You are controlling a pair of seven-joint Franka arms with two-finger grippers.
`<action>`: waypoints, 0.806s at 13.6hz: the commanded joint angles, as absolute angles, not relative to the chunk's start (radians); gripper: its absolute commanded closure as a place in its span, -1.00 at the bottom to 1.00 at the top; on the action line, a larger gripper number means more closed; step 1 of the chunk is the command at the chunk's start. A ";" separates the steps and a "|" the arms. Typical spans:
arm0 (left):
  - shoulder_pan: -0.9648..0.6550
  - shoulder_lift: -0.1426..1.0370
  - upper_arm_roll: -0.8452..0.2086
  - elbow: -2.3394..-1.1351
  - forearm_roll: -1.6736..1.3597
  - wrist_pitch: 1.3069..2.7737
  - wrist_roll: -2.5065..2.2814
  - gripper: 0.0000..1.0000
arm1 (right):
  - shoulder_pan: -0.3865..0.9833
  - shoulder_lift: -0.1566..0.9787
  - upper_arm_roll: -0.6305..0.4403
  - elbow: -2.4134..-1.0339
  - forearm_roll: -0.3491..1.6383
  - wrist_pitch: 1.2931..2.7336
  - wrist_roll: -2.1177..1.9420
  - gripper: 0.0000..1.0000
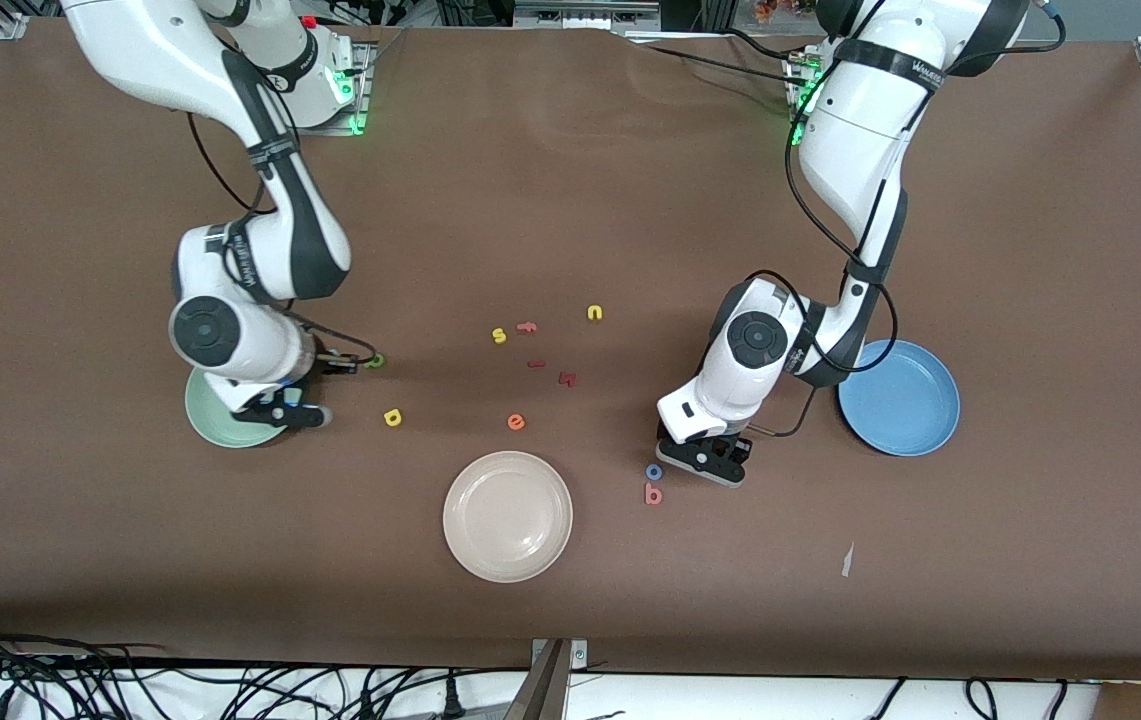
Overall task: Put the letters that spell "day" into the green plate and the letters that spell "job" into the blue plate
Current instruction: 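Place the cyan y on the green plate with the right gripper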
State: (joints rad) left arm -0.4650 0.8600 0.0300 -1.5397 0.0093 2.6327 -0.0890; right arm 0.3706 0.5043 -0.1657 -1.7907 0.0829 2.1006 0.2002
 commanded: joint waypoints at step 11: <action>-0.460 0.825 0.038 -1.572 0.041 2.619 -0.092 0.88 | 0.313 0.551 -0.220 -1.781 0.103 2.159 -0.085 -1.00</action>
State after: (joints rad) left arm -0.4641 0.8532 0.0305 -1.5403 0.0094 2.6314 -0.0891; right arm 0.3023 0.5802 -0.2377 -1.7874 0.0859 2.1923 -0.1137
